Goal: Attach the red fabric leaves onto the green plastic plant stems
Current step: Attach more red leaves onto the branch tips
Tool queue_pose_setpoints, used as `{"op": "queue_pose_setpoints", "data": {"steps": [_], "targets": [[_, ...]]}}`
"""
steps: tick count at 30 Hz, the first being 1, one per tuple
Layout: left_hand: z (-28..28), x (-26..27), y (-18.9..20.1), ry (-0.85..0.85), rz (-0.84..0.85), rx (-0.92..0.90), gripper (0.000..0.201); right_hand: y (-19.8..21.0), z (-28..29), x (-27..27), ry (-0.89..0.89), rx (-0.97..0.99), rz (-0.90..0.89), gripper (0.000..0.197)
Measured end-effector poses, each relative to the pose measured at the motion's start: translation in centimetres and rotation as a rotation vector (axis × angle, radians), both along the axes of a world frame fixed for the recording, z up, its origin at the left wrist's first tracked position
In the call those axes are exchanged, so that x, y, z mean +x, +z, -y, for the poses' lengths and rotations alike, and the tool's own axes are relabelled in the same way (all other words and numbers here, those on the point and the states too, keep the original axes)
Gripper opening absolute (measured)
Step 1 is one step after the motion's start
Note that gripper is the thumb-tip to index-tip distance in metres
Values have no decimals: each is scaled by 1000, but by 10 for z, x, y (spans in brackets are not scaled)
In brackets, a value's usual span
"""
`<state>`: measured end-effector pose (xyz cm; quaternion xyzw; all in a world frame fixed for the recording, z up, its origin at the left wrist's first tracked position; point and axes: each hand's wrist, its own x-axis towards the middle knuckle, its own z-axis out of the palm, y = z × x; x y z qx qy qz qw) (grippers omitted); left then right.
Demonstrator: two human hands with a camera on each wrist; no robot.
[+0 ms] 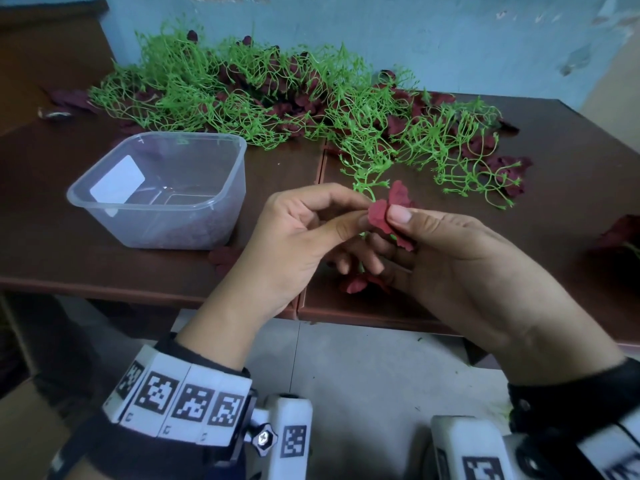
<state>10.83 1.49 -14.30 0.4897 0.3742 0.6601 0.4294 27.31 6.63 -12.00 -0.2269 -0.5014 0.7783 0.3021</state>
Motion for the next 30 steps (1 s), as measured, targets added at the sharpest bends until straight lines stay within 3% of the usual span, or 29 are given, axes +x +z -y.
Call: {"op": "queue_pose_setpoints", "data": {"steps": [10, 16, 22, 27, 30], "targets": [[3, 4, -1, 16, -149, 45, 11, -1, 3, -4, 22, 45, -10, 26], [7, 15, 1, 35, -159, 27, 7, -7, -3, -12, 1, -92, -34, 24], [3, 6, 1, 66, -79, 11, 14, -8, -7, -8, 30, -114, -98, 50], [3, 5, -1, 67, -105, 42, 9, -8, -4, -5, 57, -47, -51, 33], [2, 6, 0, 71, -89, 50, 9, -8, -6, -5, 56, -34, -39, 36]]}}
